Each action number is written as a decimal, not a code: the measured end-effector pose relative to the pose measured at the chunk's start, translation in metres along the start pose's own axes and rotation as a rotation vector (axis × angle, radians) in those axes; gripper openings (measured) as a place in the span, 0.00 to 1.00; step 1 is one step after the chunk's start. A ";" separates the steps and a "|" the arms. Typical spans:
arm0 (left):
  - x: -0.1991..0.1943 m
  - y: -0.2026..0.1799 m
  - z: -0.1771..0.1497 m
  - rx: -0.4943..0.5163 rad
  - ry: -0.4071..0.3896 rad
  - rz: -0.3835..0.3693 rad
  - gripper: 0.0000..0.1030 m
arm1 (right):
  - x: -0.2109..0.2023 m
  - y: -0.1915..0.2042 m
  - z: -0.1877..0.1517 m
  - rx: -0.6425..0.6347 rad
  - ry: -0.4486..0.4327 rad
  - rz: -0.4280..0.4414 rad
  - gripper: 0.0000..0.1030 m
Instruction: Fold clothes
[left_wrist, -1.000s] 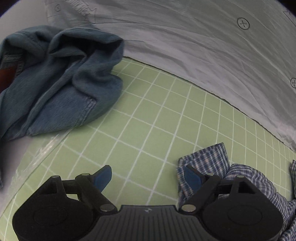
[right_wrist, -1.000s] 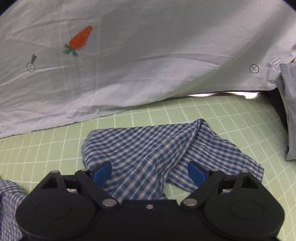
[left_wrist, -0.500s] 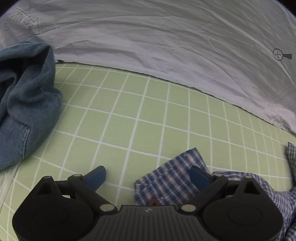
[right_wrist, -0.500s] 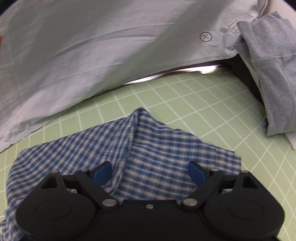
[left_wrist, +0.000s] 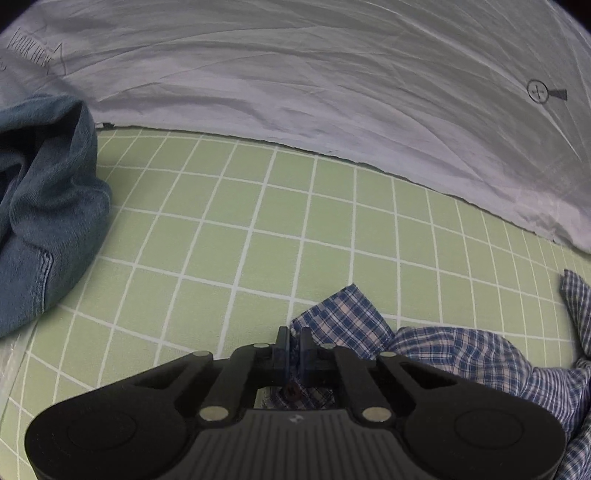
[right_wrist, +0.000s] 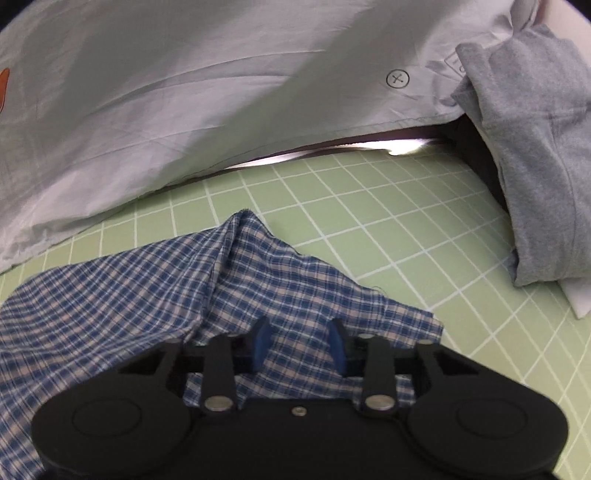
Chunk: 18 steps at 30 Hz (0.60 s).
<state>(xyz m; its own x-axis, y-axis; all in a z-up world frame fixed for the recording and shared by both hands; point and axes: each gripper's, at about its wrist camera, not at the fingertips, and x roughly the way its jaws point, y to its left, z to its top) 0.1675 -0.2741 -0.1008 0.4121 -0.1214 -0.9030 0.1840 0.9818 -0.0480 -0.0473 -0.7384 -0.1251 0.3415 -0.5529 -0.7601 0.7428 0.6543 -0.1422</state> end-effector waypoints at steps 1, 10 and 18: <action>-0.001 0.004 0.000 -0.007 0.001 0.018 0.04 | 0.001 -0.002 -0.003 -0.035 0.003 -0.054 0.00; -0.036 0.090 -0.003 -0.107 -0.149 0.450 0.04 | 0.001 -0.091 -0.028 0.036 0.078 -0.190 0.00; -0.065 0.110 -0.020 -0.288 -0.182 0.256 0.57 | -0.017 -0.091 -0.018 0.233 0.009 0.026 0.87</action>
<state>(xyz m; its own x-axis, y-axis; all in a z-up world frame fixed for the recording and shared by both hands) 0.1431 -0.1549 -0.0560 0.5675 0.1330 -0.8126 -0.1910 0.9812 0.0272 -0.1314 -0.7789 -0.1109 0.3579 -0.5322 -0.7672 0.8471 0.5307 0.0270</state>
